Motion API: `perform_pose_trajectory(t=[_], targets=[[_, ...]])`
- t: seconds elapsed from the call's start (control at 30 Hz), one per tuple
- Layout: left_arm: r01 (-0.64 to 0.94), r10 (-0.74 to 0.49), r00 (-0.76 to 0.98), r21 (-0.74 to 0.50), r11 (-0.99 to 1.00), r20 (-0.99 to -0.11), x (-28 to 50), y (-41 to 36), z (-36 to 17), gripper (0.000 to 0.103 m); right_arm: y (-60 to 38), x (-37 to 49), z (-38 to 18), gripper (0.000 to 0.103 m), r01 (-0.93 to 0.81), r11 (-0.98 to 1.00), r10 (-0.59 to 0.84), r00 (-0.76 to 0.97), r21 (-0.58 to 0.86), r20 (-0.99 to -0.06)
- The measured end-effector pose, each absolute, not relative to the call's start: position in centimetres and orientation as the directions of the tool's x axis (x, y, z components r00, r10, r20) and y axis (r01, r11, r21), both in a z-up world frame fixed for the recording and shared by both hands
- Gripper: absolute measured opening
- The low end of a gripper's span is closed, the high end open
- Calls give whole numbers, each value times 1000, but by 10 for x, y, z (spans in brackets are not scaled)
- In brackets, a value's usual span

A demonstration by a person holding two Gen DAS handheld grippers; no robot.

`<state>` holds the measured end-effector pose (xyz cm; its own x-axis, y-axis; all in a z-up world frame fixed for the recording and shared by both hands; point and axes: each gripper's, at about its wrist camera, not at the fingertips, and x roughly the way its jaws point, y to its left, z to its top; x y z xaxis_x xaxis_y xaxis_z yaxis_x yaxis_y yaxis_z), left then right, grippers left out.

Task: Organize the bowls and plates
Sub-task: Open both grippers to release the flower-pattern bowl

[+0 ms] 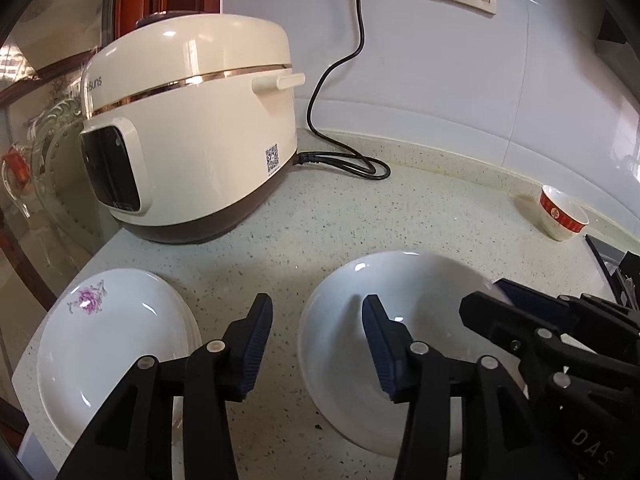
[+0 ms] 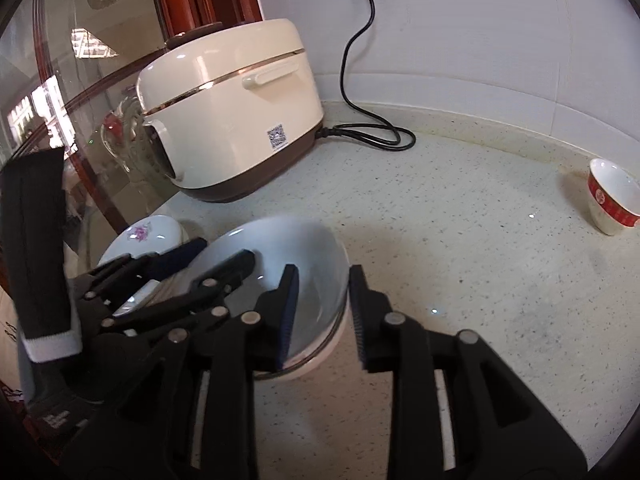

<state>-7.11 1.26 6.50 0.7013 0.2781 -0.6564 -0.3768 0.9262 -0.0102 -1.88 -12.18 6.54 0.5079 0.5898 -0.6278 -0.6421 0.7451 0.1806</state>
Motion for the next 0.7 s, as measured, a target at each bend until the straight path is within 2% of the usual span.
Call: perform_pose_trajectory(t=[0.27,0.37,0.43,0.53,0.7], targets=[[-381,268,683,-18,924,-679,-70,17,60,50,-123,-14,61,33,-640,744,587,488,192,-646],[-412,291,686,-26,911,-667,-73,21,63,65,-125,-10,60,46,-634,742,594,474,217,-650],[-437,313,694,-32,899,-649,-76,25,68,84,-131,-7,63,62,-624,741,612,472,250,-635],[-429,313,719,-43,902,-621,-80,25,74,88,-142,-5,70,74,-624,709,676,467,329,-571],[-420,347,705,30,907,-619,-75,8,75,89,-142,-12,78,75,-643,709,679,509,290,-529]])
